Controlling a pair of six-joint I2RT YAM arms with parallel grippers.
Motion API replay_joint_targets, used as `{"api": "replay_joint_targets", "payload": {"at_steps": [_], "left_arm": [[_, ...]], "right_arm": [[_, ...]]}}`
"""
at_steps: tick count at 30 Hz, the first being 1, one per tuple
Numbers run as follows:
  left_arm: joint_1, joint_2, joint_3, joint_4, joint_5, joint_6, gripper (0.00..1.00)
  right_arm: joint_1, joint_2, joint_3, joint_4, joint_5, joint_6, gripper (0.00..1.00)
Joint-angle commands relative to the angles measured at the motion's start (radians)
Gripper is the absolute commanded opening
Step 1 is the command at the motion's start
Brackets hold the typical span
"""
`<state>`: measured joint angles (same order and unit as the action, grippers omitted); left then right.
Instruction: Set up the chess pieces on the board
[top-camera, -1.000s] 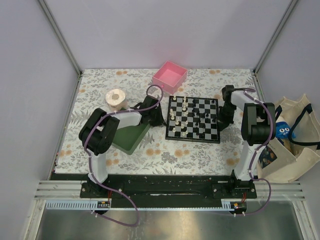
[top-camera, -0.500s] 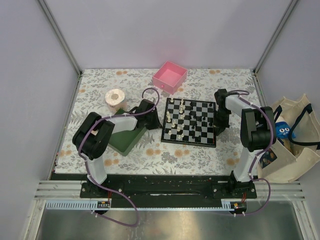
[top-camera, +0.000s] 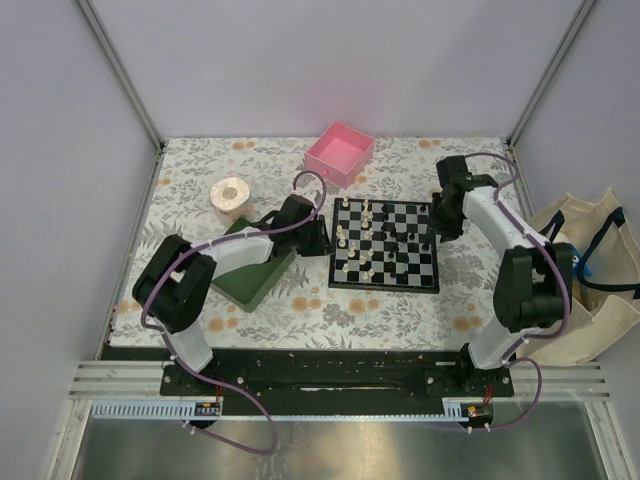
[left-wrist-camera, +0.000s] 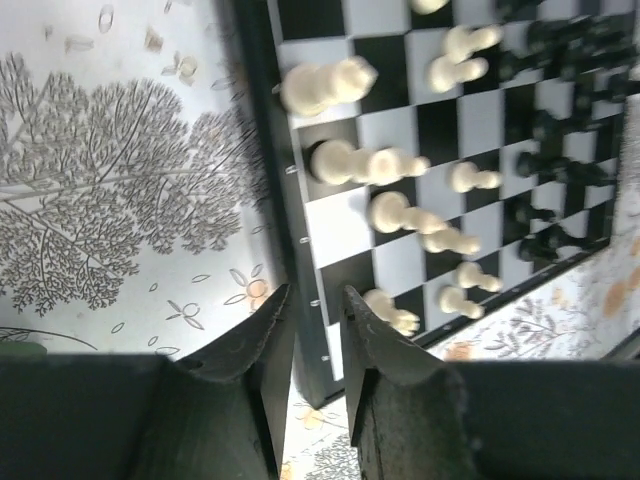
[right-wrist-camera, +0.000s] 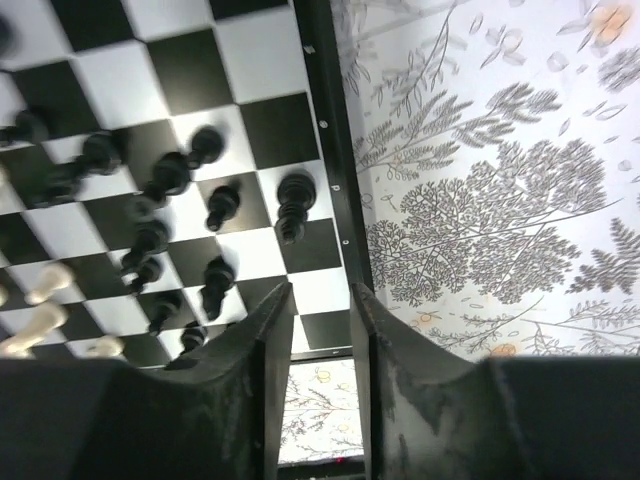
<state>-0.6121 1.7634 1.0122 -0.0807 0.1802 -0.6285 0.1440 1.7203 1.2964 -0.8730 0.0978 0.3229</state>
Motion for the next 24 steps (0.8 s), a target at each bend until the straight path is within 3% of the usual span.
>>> {"api": "replay_joint_targets", "payload": {"at_steps": [1, 7, 11, 15, 21, 24], "left_arm": [[-0.002, -0.12, 0.057, 0.01, -0.027, 0.055, 0.3], [-0.003, -0.269, 0.042, -0.017, -0.073, 0.104, 0.46], [-0.003, -0.424, -0.027, -0.042, -0.142, 0.142, 0.73], [0.006, -0.594, -0.109, -0.114, -0.293, 0.184, 0.99], [0.047, -0.803, -0.22, -0.232, -0.545, 0.204, 0.99], [0.1, -0.858, -0.279, -0.303, -0.654, 0.153, 0.99]], "right_arm": [[0.003, -0.177, 0.021, 0.09, 0.01, 0.015, 0.43], [0.006, -0.3, -0.075, 0.196, -0.199, 0.002, 0.5], [0.031, -0.344, -0.149, 0.207, -0.25, -0.019, 0.54], [0.1, -0.346, -0.161, 0.183, -0.201, -0.025, 0.6], [0.112, -0.344, -0.2, 0.239, 0.055, 0.05, 0.66], [0.109, -0.289, -0.158, 0.217, 0.106, 0.064, 0.68]]}}
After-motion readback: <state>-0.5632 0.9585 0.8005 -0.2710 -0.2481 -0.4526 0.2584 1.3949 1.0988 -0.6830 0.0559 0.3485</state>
